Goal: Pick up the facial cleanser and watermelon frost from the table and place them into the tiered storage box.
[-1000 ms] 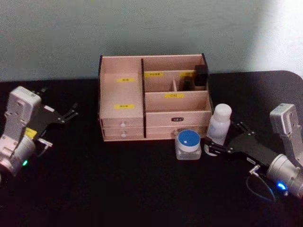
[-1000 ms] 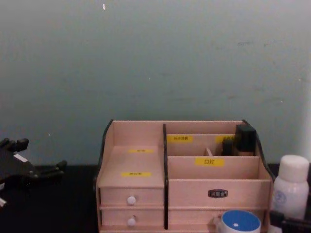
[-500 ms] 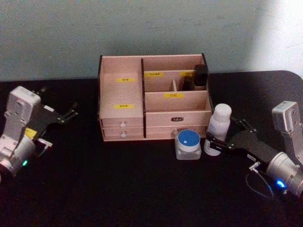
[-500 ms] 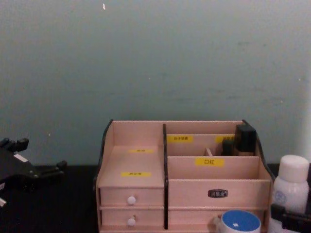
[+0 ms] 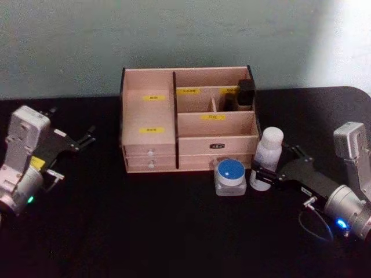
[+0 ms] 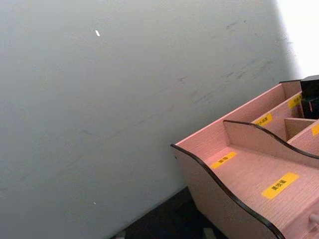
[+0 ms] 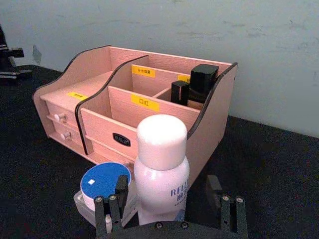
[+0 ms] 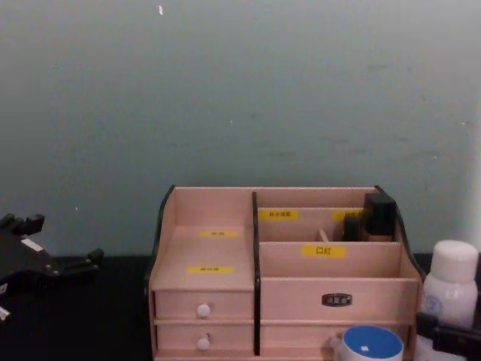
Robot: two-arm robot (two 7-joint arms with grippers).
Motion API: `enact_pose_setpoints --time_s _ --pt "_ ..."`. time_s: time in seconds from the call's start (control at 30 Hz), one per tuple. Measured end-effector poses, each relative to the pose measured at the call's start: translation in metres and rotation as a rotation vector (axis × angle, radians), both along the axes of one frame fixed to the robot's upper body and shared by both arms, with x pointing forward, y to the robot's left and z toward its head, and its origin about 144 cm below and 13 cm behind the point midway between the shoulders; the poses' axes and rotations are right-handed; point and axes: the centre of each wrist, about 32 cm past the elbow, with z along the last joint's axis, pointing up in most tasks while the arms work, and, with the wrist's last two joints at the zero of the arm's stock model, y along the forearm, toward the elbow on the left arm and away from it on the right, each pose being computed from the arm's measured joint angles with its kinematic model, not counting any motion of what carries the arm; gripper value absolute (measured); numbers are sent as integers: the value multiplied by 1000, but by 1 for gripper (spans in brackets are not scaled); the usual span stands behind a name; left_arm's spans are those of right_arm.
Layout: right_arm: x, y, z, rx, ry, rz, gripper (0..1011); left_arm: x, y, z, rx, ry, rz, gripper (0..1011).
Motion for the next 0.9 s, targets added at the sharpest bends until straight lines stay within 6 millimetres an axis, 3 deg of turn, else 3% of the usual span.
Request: enact_pose_setpoints --time_s 0.7,0.9 --pt "0 0 0 5 7 2 1002 0 0 0 0 0 0 1002" --pt "0 0 -1 5 7 1 860 0 0 0 0 0 0 1001"
